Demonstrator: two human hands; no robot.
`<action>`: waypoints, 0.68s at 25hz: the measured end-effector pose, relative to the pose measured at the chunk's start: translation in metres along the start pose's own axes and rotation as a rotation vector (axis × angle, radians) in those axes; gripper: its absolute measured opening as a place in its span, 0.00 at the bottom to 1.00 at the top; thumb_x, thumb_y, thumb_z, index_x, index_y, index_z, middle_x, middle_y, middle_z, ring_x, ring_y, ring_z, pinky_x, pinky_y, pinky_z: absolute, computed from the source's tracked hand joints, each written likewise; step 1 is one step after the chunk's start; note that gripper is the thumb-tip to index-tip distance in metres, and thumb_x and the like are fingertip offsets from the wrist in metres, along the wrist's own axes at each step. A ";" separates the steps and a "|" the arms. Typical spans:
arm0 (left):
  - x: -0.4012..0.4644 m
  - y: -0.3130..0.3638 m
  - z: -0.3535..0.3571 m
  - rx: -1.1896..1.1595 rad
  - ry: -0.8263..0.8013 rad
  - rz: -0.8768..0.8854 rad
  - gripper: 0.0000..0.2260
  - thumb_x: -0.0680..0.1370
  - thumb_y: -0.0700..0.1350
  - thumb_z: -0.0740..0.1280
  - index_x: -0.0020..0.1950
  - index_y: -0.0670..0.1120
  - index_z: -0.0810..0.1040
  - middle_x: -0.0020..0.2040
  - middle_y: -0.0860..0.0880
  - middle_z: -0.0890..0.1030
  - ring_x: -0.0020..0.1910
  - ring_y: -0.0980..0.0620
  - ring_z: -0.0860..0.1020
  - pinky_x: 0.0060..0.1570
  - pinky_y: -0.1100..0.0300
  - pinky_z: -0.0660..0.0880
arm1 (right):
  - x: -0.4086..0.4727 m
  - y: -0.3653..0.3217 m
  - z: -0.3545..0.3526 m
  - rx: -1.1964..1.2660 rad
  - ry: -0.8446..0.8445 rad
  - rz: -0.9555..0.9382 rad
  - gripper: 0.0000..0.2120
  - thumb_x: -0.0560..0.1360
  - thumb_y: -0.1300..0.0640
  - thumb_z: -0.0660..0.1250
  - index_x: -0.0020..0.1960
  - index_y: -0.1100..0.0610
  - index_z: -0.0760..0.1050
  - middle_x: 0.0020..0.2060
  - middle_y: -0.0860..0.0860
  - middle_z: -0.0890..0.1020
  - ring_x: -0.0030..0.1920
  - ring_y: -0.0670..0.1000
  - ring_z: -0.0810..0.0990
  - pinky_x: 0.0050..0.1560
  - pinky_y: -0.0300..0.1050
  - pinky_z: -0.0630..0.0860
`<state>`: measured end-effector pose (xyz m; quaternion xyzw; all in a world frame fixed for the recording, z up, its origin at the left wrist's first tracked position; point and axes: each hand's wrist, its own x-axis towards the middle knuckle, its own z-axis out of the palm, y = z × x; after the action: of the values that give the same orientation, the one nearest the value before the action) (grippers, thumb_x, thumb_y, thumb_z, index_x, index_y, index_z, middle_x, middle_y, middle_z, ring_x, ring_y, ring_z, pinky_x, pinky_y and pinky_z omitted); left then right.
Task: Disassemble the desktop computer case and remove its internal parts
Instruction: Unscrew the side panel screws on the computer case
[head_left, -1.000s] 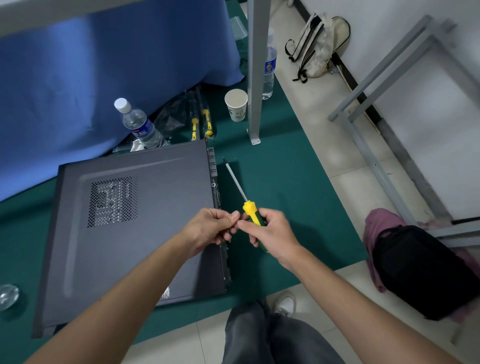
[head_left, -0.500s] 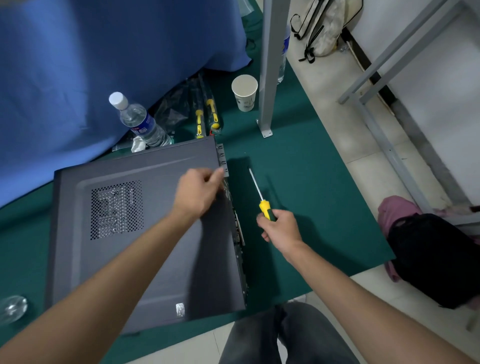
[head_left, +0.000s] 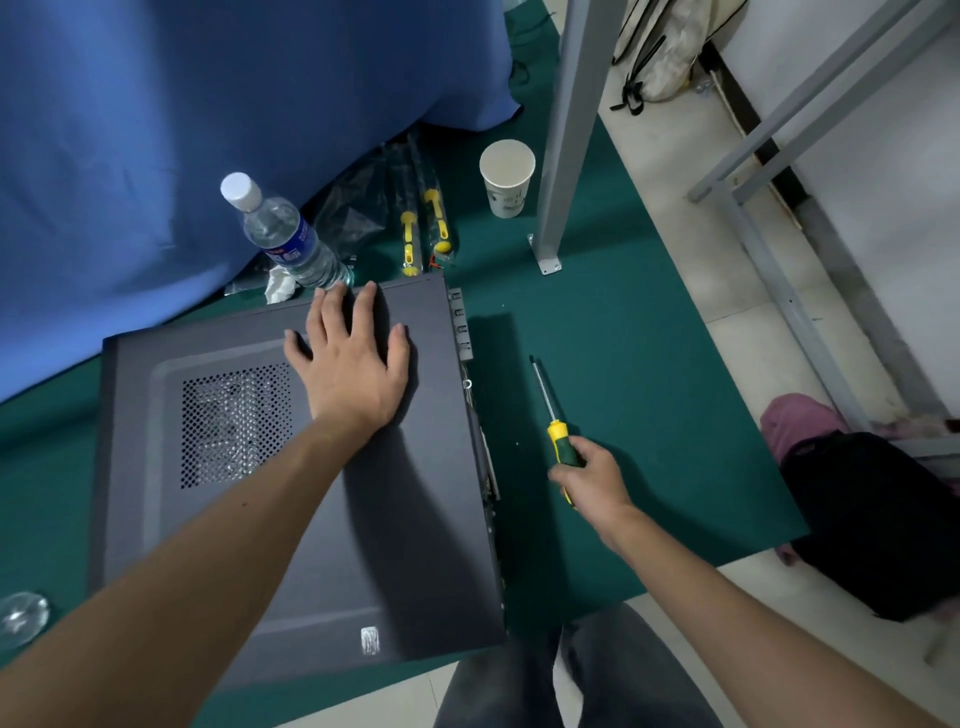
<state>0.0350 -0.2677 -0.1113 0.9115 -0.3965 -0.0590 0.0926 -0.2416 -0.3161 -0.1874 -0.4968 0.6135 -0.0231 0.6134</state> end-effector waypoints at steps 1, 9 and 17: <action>0.007 0.003 -0.002 -0.008 0.000 -0.022 0.23 0.78 0.60 0.54 0.71 0.52 0.65 0.71 0.44 0.64 0.73 0.42 0.58 0.69 0.34 0.52 | -0.004 -0.004 -0.008 0.045 -0.031 -0.007 0.10 0.70 0.67 0.66 0.44 0.52 0.77 0.32 0.50 0.69 0.32 0.50 0.68 0.36 0.44 0.68; 0.028 0.033 0.009 -0.028 0.031 -0.261 0.23 0.80 0.63 0.49 0.61 0.48 0.72 0.68 0.42 0.69 0.73 0.42 0.58 0.70 0.31 0.45 | 0.002 -0.094 -0.050 0.430 -0.111 -0.154 0.11 0.74 0.63 0.72 0.53 0.52 0.82 0.53 0.54 0.84 0.39 0.48 0.81 0.36 0.41 0.75; 0.030 0.032 0.011 0.017 0.062 -0.263 0.28 0.78 0.69 0.49 0.60 0.48 0.73 0.63 0.43 0.71 0.70 0.40 0.61 0.70 0.31 0.47 | 0.032 -0.127 -0.063 0.394 -0.177 -0.217 0.06 0.76 0.54 0.71 0.49 0.55 0.85 0.40 0.59 0.84 0.28 0.48 0.67 0.25 0.37 0.63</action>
<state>0.0303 -0.3125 -0.1159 0.9576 -0.2712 -0.0391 0.0888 -0.2089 -0.4372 -0.1138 -0.4306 0.4841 -0.1648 0.7437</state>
